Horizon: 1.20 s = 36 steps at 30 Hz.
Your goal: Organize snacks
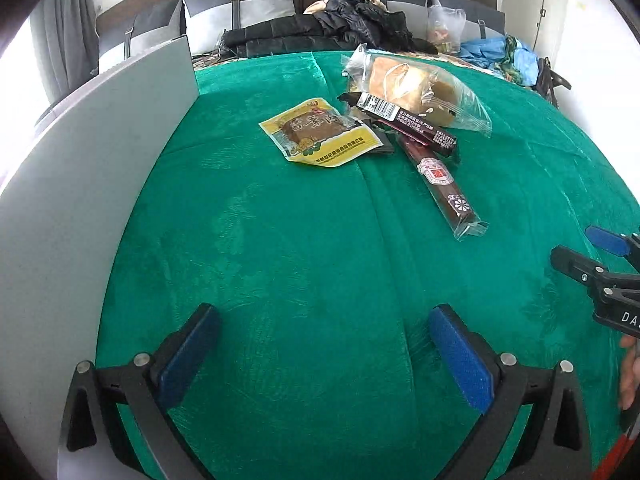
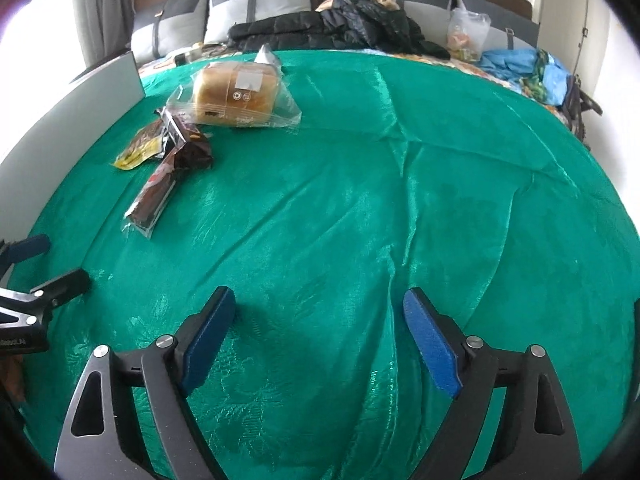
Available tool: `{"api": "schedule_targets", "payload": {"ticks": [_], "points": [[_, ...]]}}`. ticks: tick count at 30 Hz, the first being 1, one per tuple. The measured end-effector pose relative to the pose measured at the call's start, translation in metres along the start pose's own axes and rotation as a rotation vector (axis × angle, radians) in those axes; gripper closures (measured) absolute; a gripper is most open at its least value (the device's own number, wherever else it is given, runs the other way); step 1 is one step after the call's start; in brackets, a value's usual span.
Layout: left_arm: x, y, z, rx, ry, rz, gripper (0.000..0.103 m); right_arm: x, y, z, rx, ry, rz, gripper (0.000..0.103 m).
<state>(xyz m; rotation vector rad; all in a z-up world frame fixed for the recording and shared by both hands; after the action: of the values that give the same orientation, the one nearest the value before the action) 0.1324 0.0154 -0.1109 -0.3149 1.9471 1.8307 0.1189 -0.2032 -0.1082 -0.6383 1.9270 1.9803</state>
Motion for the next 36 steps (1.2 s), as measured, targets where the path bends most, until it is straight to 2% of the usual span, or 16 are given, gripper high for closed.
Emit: {"api": "schedule_targets", "payload": {"ticks": [36], "points": [[-0.0007,-0.0049,0.0021,0.001,0.000,-0.001,0.000,0.0001,-0.0004,0.0004,0.001,0.000,0.003,0.014]]}}
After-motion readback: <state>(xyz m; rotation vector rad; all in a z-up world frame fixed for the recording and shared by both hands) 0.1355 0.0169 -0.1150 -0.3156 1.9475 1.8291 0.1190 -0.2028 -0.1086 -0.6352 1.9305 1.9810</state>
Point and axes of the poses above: each gripper's, at about its wrist camera, not at the fingertips, and y roughly against the way its jaws point, z to its left, x to its underside, the point moved 1 cm from there along -y, roughly the way its jaws point, and after that the axes turned 7 degrees about z, right-handed, at the moved point
